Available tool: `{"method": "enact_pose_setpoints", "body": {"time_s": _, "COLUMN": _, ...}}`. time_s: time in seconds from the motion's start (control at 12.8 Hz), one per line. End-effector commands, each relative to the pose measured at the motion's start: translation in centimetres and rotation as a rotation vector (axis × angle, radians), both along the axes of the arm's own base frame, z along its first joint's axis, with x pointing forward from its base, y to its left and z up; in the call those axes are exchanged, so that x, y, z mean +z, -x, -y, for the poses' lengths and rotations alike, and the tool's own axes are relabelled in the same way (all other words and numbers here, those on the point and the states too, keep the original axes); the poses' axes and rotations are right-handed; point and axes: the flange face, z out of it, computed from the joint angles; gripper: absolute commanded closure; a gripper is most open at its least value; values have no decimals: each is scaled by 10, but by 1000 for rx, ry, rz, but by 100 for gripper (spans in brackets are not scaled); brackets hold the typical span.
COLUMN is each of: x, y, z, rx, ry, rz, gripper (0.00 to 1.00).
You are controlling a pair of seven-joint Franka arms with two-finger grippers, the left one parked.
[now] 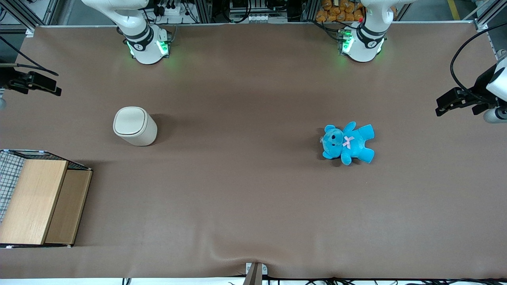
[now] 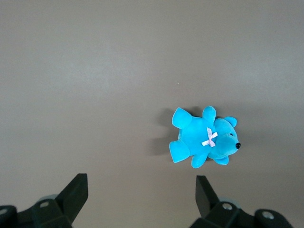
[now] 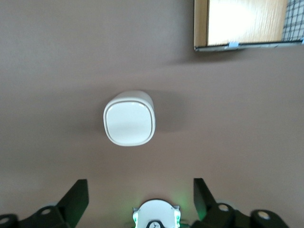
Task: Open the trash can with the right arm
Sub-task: 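Move the right gripper toward the white trash can's lid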
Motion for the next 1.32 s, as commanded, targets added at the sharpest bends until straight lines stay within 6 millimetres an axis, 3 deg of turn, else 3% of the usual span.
{"method": "enact_pose_setpoints", "body": {"time_s": 0.0, "x": -22, "y": 10, "z": -11, "rx": -7, "ry": 5, "rz": -58, "gripper": 27}}
{"method": "enact_pose_setpoints", "body": {"time_s": 0.31, "x": -71, "y": 18, "z": -19, "rx": -16, "ry": -38, "rz": -133, "gripper": 56}}
{"method": "enact_pose_setpoints", "body": {"time_s": 0.62, "x": -125, "y": 35, "z": -19, "rx": -25, "ry": -41, "rz": -96, "gripper": 89}}
{"method": "enact_pose_setpoints", "body": {"time_s": 0.86, "x": -166, "y": 41, "z": -20, "rx": -26, "ry": -38, "rz": -86, "gripper": 100}}
{"method": "enact_pose_setpoints", "body": {"time_s": 1.25, "x": -227, "y": 42, "z": -18, "rx": -18, "ry": -34, "rz": -27, "gripper": 100}}
